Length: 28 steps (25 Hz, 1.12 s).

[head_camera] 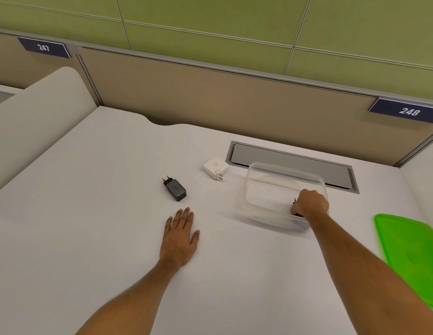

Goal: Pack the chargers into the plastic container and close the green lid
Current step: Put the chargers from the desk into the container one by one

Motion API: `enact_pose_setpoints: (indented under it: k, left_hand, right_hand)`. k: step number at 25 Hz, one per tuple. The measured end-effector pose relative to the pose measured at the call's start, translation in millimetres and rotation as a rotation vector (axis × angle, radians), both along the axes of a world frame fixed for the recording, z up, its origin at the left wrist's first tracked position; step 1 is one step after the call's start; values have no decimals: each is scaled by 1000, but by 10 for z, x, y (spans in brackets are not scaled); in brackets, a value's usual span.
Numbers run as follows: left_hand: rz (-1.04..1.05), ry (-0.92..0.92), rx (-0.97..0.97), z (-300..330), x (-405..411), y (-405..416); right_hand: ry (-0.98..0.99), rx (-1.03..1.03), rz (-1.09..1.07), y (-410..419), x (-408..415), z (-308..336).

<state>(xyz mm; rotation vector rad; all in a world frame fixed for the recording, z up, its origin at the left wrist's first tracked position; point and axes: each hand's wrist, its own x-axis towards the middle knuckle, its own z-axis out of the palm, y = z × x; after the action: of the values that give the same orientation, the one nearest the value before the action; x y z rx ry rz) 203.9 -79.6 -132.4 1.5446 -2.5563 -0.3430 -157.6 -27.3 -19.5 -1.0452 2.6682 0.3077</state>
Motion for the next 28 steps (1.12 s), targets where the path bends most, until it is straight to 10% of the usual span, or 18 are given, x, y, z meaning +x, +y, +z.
enact_pose_setpoints:
  k: [13, 28]
  left_hand:
    - [6, -9, -4, 4, -5, -7]
    - [14, -68, 15, 4, -9, -14]
  right_hand:
    - [150, -439, 248, -783, 492, 625]
    - [-105, -331, 579, -1301, 1996, 58]
